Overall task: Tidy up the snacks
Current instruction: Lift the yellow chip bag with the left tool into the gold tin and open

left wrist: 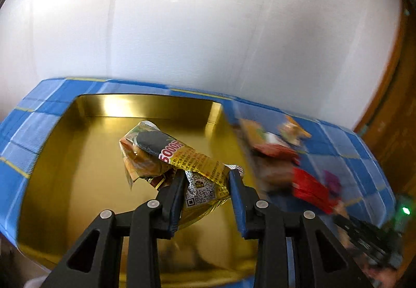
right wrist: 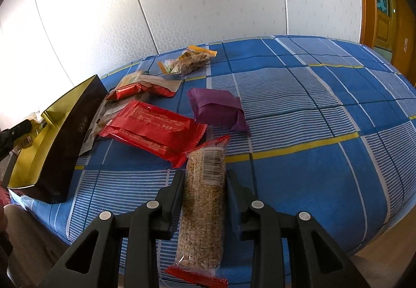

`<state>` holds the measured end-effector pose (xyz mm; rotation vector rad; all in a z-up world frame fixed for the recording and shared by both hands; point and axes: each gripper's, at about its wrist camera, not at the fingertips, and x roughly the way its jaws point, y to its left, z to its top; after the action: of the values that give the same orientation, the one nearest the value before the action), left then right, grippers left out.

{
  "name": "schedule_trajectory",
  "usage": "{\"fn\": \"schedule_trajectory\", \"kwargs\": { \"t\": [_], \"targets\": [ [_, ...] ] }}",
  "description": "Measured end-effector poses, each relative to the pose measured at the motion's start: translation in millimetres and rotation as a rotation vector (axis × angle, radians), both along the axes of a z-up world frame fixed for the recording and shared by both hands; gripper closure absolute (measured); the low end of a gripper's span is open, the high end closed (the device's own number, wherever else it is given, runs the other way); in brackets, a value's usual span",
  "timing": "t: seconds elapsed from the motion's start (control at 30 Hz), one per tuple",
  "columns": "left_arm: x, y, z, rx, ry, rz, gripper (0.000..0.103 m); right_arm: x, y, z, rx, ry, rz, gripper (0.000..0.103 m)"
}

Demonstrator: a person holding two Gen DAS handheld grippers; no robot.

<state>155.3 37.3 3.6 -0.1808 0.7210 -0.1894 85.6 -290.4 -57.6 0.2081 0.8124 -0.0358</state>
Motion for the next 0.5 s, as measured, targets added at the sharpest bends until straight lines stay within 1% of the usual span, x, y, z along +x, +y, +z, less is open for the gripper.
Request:
{"fn": "schedule_trajectory", "kwargs": {
  "t": [0.13,0.27,0.5],
  "targets": [
    [22.4,30.0,-7.9,-0.006,0.048,0.090,0.069,0.5,1.9,0.4,-0.010,-0.008,0.002,0.072],
    [44.1,58.7,-14.2,-0.038,0.089,0.171,0.069,0.6,3.5,0.2,-0.021,-0.015,0.009,0.072],
    [69.2,86.8,-23.2,-0.024,0.107,0.236,0.069,1.4,2.9,-1.0,-0.026,-0.028,0.002,0.072]
  ]
}}
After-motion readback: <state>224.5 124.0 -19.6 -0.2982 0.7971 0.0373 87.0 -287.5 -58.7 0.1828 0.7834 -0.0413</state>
